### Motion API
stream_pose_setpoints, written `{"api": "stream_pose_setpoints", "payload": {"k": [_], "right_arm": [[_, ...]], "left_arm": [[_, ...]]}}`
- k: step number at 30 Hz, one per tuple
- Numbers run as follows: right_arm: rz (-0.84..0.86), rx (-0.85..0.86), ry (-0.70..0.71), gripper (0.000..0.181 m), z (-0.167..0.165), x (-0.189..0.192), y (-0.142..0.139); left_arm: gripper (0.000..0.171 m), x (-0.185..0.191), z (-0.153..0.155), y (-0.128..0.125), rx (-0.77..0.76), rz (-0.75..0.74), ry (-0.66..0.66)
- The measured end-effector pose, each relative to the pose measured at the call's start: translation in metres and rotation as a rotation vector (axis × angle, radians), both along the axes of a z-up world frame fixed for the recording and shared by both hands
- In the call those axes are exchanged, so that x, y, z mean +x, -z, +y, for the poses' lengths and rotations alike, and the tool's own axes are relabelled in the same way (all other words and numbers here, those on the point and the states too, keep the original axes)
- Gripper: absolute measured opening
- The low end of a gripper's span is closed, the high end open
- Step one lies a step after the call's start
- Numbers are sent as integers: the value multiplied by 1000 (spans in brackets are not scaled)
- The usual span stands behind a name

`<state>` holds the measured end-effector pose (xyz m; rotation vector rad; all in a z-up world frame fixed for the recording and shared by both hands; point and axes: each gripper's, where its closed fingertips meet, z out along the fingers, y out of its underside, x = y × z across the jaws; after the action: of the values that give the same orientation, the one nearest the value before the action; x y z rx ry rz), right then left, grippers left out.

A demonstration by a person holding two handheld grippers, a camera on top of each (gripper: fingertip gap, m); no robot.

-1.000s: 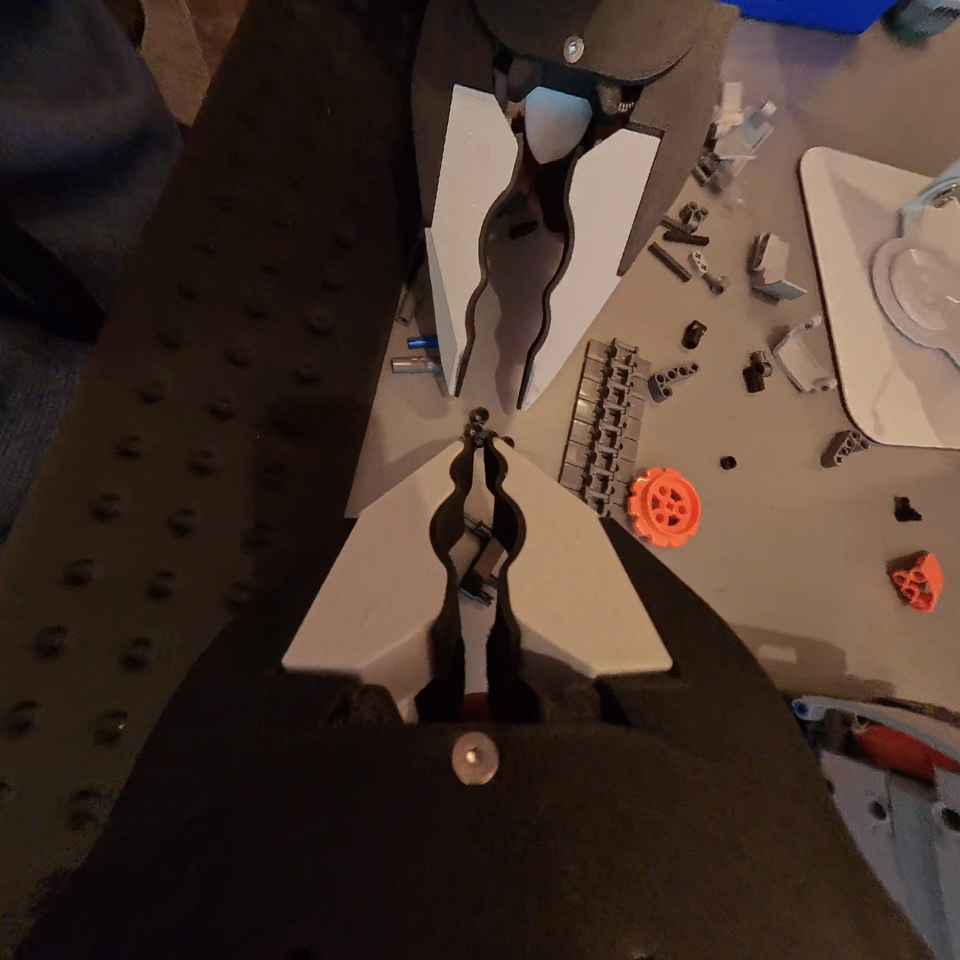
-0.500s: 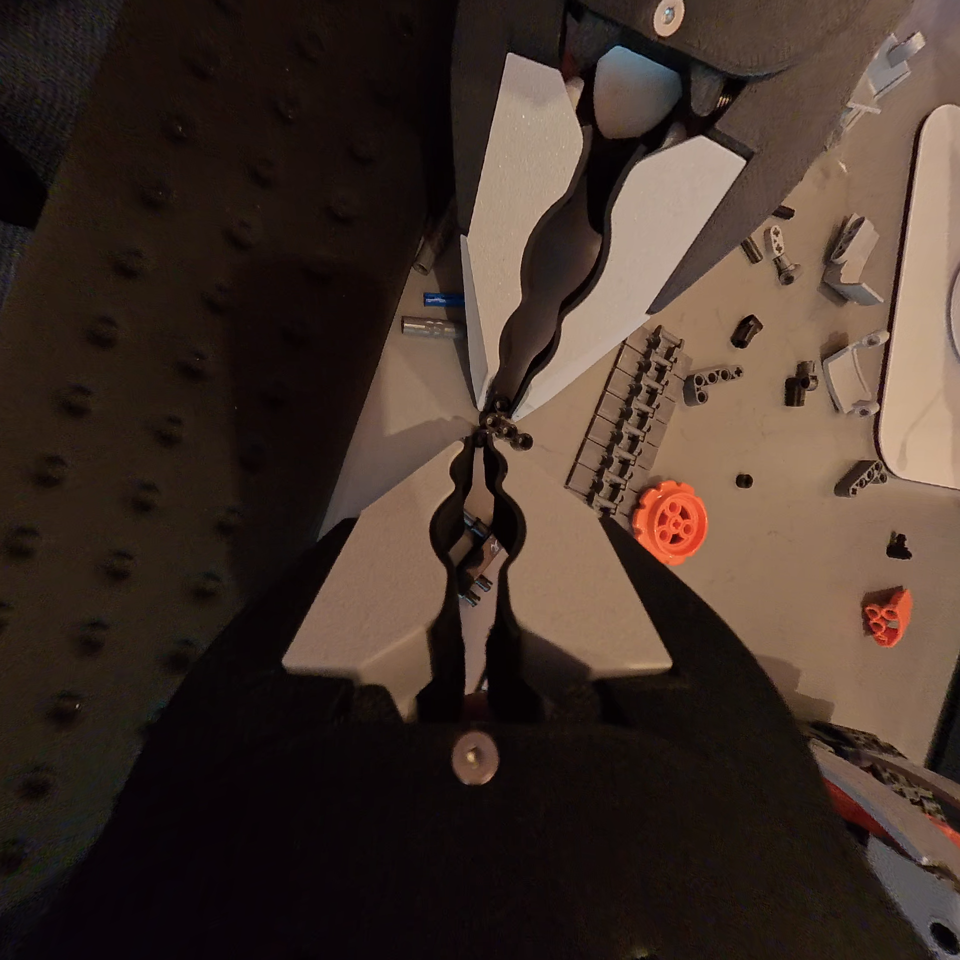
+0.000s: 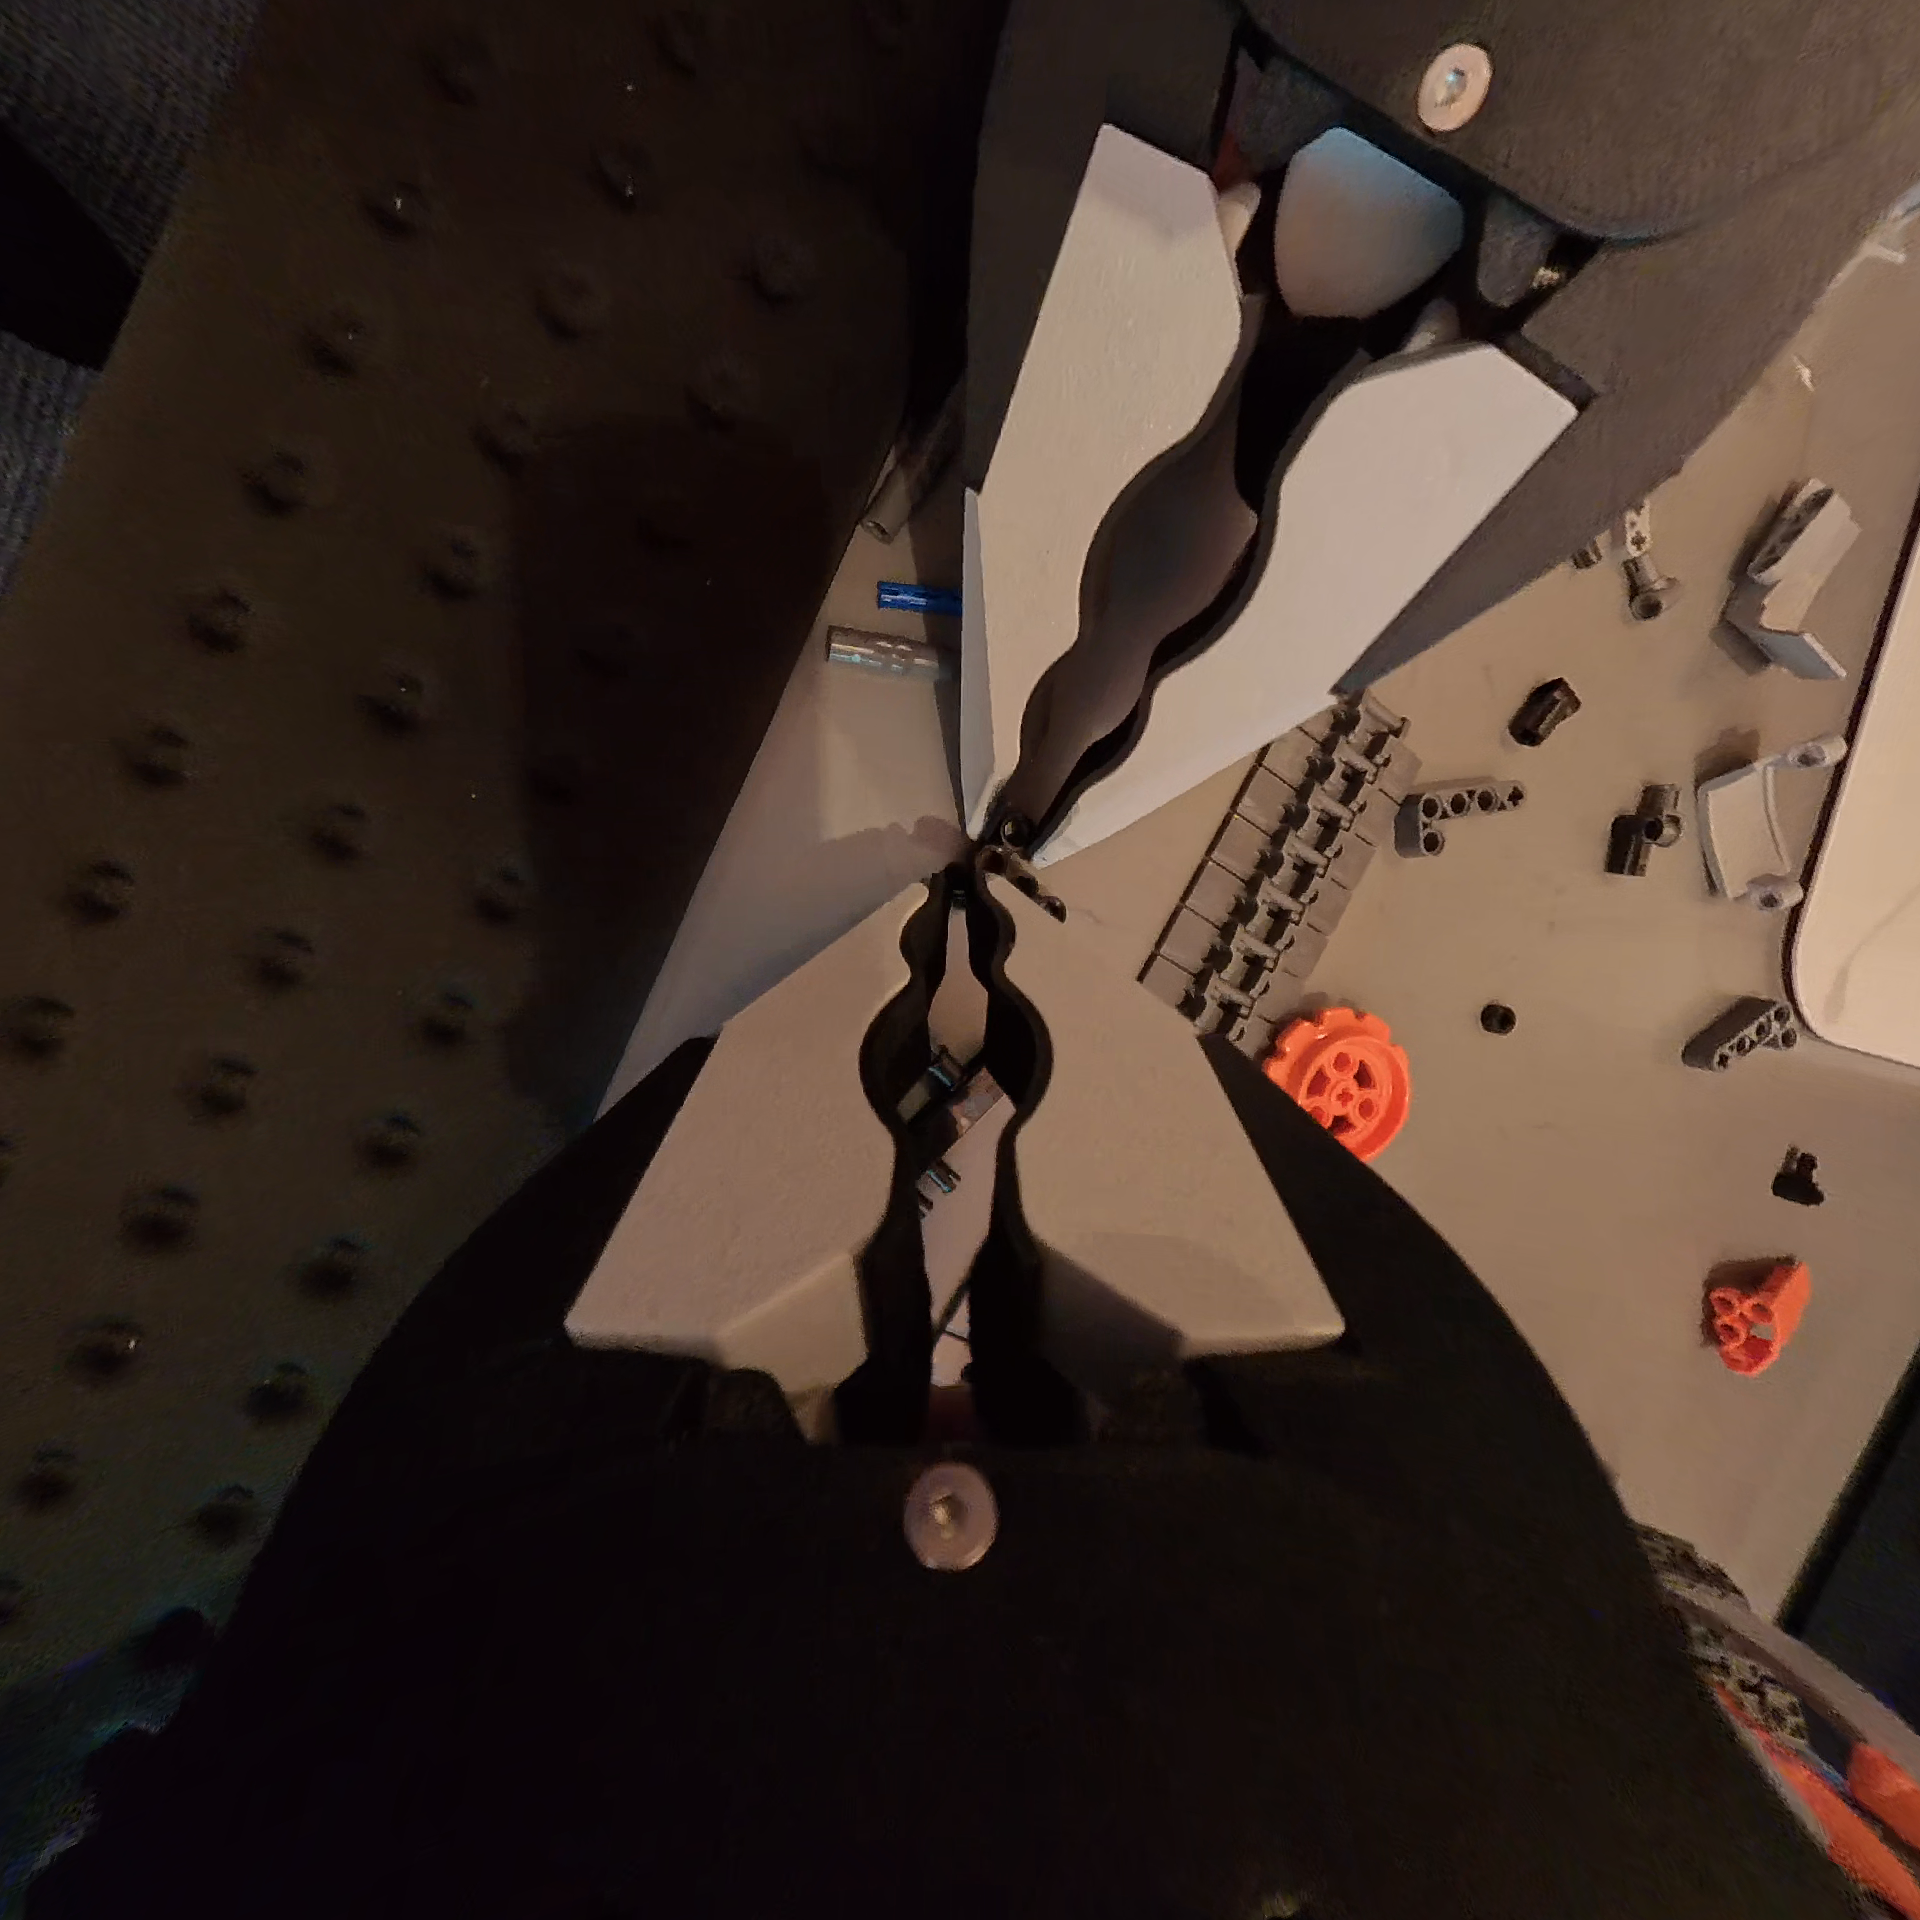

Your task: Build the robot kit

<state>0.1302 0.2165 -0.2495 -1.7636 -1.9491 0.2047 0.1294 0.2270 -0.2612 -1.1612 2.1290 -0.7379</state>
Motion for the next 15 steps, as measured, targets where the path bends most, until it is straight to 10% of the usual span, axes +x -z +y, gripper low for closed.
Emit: {"api": "stream_pose_setpoints", "payload": {"k": [15], "right_arm": [[179, -203, 25, 0, 0, 3, 0]], "left_arm": [[8, 0, 0, 0, -16, -4, 6]]}}
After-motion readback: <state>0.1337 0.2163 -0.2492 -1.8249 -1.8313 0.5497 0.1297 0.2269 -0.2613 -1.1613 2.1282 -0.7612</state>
